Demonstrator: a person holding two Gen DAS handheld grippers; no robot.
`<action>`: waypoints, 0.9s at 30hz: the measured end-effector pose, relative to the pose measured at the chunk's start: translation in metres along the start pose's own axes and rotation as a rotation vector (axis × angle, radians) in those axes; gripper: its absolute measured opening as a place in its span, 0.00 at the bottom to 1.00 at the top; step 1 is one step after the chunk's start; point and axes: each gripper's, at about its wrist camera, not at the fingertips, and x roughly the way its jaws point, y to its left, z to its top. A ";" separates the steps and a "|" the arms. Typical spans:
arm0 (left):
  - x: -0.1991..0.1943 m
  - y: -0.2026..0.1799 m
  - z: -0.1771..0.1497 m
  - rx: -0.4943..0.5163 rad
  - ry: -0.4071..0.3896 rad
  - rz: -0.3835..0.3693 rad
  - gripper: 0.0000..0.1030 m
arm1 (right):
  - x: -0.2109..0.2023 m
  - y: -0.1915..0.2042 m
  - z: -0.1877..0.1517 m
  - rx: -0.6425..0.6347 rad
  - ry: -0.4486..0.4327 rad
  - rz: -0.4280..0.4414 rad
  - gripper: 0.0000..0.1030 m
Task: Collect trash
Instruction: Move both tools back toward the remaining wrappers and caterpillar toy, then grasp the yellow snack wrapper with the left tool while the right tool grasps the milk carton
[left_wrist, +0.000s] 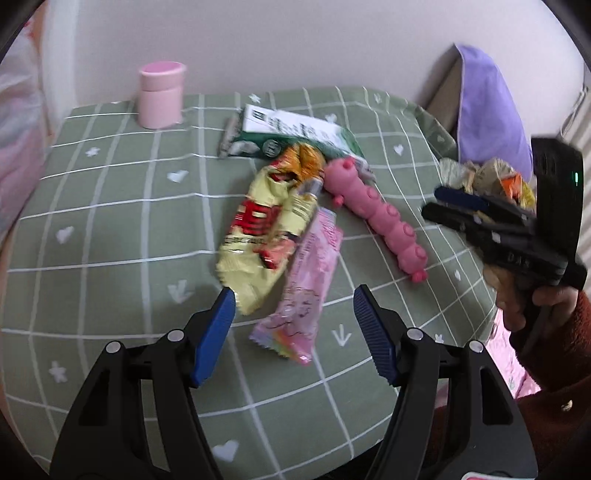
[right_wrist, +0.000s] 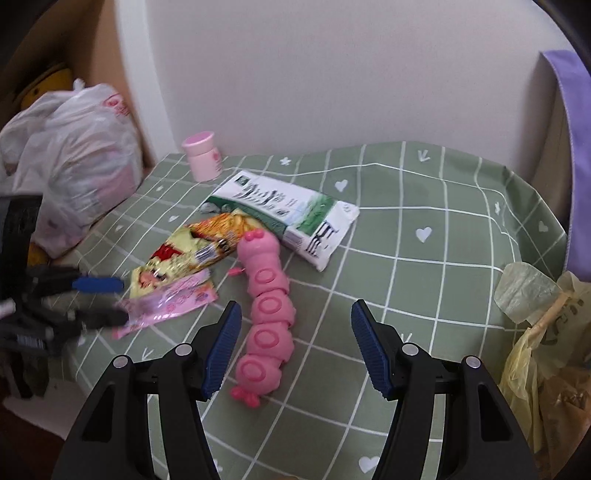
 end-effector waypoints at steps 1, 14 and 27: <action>0.003 -0.003 0.001 0.010 0.011 -0.011 0.61 | -0.001 -0.003 0.001 0.013 -0.006 -0.005 0.57; -0.026 0.003 0.013 0.015 -0.060 -0.024 0.61 | 0.027 0.008 0.029 -0.135 -0.003 0.007 0.57; -0.049 0.065 0.011 -0.119 -0.121 0.087 0.61 | 0.144 0.064 0.118 -0.587 0.173 0.076 0.57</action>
